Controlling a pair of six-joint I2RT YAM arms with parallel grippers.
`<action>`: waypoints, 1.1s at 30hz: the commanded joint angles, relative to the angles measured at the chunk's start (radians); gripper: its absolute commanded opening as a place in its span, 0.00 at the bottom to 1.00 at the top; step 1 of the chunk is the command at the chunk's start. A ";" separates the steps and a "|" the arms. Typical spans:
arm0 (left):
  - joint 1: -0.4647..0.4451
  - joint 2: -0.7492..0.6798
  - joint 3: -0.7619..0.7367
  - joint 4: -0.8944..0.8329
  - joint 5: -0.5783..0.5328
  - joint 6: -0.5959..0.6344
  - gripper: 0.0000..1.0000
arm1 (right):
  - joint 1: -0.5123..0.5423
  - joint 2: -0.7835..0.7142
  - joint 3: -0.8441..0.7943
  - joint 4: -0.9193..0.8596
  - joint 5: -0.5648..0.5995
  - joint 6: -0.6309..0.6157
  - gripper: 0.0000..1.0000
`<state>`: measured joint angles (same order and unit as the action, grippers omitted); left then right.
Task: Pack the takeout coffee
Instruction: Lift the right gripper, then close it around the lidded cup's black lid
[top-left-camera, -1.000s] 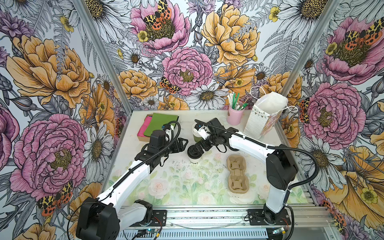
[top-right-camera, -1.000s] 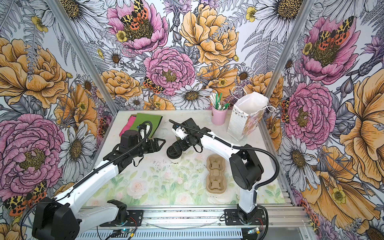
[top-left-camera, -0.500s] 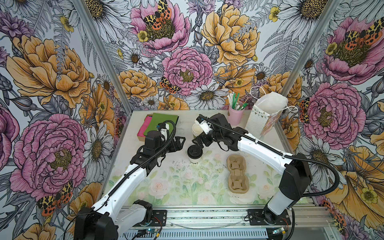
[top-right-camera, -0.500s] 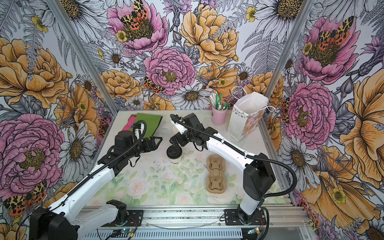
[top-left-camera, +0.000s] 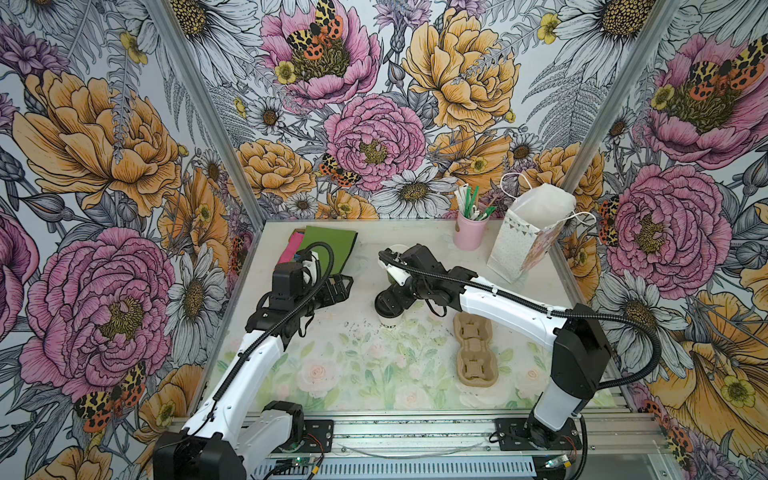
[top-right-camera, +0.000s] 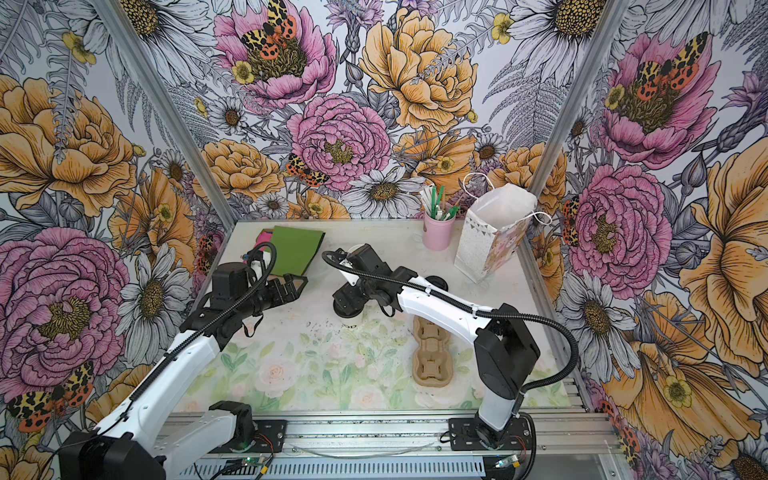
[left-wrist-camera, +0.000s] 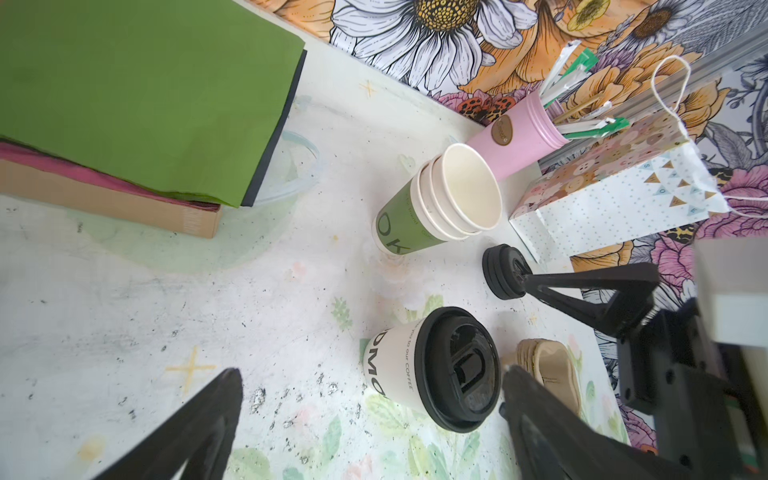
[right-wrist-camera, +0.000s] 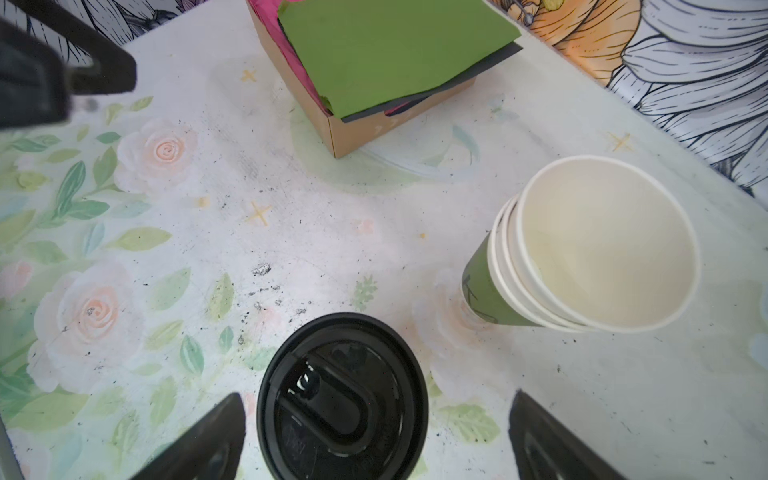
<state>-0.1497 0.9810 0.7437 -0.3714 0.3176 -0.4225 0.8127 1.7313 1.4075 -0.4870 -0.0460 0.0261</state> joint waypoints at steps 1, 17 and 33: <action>0.013 -0.100 -0.091 0.054 -0.007 -0.030 0.99 | 0.009 -0.008 0.037 -0.016 0.015 0.018 1.00; 0.061 0.025 0.023 0.075 0.056 0.067 0.99 | 0.022 0.051 0.004 -0.042 -0.002 0.076 0.99; 0.061 0.024 0.011 0.076 0.061 0.054 0.99 | 0.023 0.120 0.038 -0.056 -0.007 0.081 1.00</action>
<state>-0.0994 1.0100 0.7425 -0.3096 0.3603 -0.3847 0.8265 1.8198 1.4109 -0.5346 -0.0563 0.0967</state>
